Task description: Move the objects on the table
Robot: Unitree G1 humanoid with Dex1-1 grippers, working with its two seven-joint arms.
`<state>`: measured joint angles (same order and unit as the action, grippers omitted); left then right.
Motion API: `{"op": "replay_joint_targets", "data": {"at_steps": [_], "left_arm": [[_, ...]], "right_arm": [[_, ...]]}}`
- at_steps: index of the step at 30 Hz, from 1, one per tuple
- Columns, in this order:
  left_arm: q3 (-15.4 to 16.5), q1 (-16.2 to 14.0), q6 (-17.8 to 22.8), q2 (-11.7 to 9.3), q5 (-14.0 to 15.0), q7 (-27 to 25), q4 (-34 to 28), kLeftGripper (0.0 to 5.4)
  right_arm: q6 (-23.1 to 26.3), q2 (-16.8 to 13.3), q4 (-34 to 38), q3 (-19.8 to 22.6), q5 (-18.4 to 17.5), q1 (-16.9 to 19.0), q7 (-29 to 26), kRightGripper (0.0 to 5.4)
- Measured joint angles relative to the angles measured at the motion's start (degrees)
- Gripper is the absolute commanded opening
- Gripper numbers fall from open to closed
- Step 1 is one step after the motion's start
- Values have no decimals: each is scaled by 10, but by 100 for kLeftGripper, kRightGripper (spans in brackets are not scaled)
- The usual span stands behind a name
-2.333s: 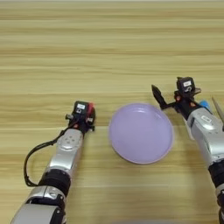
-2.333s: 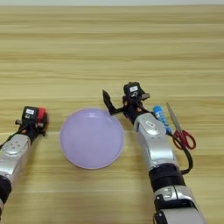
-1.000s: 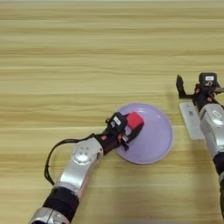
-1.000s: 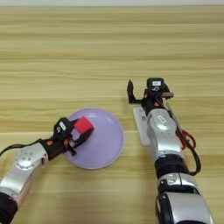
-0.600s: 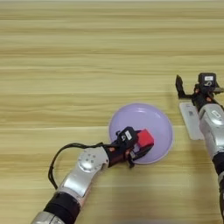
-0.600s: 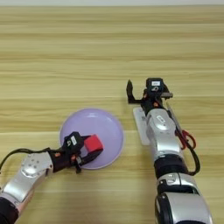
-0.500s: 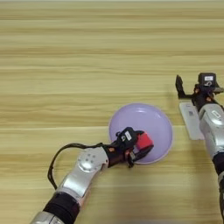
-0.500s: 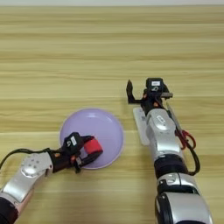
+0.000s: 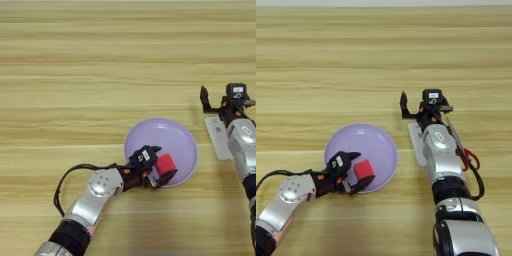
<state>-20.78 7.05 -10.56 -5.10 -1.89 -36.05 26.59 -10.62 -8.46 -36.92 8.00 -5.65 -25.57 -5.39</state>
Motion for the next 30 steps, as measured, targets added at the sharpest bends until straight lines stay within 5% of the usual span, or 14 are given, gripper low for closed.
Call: {"op": "replay_joint_targets", "data": {"at_steps": [11, 30], "left_arm": [[57, 10, -1, 23, 48, 21, -1, 539], [76, 16, -2, 30, 57, 27, -2, 539]], "right_arm": [[0, 0, 0, -1, 0, 0, -1, 540], [0, 0, -5, -3, 0, 0, -1, 540]]}}
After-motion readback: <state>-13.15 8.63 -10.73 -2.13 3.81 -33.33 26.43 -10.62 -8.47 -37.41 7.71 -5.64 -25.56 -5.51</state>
